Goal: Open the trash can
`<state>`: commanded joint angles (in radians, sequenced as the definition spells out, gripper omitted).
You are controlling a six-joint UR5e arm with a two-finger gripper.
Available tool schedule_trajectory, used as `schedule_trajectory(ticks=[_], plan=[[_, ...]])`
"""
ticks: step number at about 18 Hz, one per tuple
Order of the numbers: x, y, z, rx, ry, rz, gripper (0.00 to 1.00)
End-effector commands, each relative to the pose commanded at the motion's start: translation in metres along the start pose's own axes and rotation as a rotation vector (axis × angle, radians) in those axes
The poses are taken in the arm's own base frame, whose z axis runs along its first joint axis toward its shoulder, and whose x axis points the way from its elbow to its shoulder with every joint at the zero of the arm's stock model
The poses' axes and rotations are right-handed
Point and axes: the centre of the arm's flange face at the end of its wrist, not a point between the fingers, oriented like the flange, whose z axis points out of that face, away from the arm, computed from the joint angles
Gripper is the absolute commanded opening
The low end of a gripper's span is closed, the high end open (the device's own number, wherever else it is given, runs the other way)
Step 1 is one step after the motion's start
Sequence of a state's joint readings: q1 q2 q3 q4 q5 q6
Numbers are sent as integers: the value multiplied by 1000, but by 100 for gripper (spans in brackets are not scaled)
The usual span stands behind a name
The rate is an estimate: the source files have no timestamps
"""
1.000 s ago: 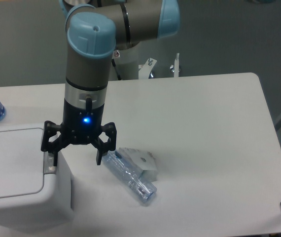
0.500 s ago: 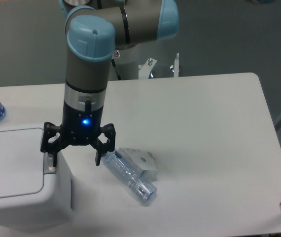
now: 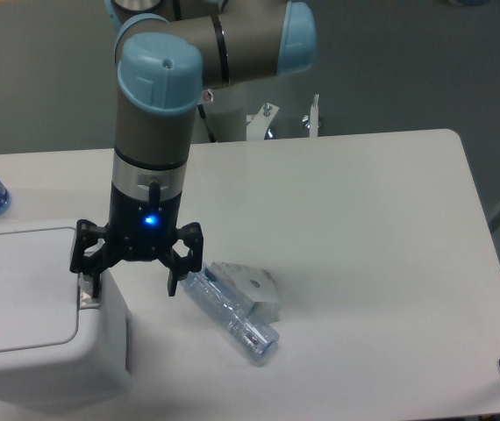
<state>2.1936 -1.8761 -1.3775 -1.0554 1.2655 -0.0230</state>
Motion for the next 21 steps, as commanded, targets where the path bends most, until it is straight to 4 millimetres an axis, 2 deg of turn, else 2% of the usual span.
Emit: schedule_trajectory(ticks=[6, 9, 11, 13, 14, 17, 18, 21], plan=[[1, -2, -3, 6, 0, 2, 100], [7, -17, -29, 81, -7, 54, 100], [4, -26, -52, 116, -26, 182, 100], [-21, -31, -76, 126, -57, 260, 100], [-27, -30, -90, 131, -68, 291, 100], [-66, -23, -115, 97, -106, 376, 100], [-75, -19, -120, 69, -121, 407, 100], [-103, -10, -116, -38, -222, 477, 100]])
